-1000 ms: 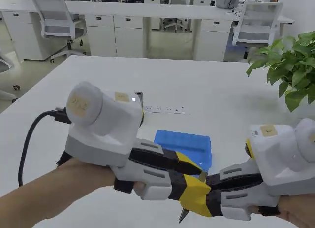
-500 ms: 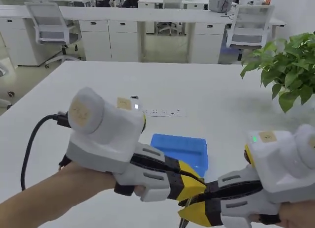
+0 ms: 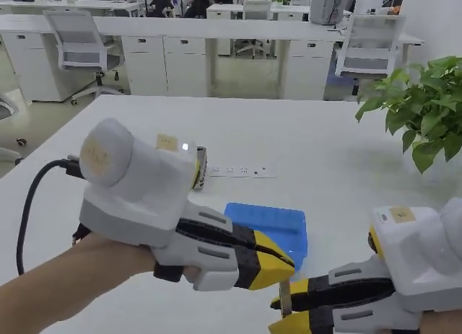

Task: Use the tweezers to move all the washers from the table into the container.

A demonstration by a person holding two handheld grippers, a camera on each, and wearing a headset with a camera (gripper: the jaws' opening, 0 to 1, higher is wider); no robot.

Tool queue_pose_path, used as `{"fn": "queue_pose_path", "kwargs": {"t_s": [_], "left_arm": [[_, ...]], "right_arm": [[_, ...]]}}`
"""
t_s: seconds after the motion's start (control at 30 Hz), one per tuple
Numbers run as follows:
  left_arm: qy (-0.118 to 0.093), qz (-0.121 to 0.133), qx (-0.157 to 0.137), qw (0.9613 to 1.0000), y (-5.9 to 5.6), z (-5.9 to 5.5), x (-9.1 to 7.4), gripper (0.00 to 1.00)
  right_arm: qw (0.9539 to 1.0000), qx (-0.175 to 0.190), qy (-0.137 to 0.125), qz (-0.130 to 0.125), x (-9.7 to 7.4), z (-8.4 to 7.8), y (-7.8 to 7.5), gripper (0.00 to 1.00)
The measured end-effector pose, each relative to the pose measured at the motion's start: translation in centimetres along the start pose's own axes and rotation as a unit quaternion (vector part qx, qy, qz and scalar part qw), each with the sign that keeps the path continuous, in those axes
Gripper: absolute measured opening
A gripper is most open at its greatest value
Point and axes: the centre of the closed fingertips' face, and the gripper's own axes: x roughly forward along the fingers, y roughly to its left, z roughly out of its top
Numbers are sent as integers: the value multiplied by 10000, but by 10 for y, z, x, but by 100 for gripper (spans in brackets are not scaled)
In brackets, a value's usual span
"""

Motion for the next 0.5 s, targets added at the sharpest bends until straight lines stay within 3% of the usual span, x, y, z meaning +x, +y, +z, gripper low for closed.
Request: {"fn": "queue_pose_path", "kwargs": {"t_s": [0.27, 0.37, 0.5], "left_arm": [[-33, 57, -59, 10000, 5, -3, -6, 0], [256, 202, -68, 9994, 12, -17, -11, 0], [486, 313, -268, 9980, 22, -34, -16, 0]], "right_arm": [[10000, -15, -54, -30, 2, -2, -4, 5], [9990, -295, 272, -185, 0, -12, -13, 3], [9984, -346, 373, -231, -3, -14, -20, 3]]}}
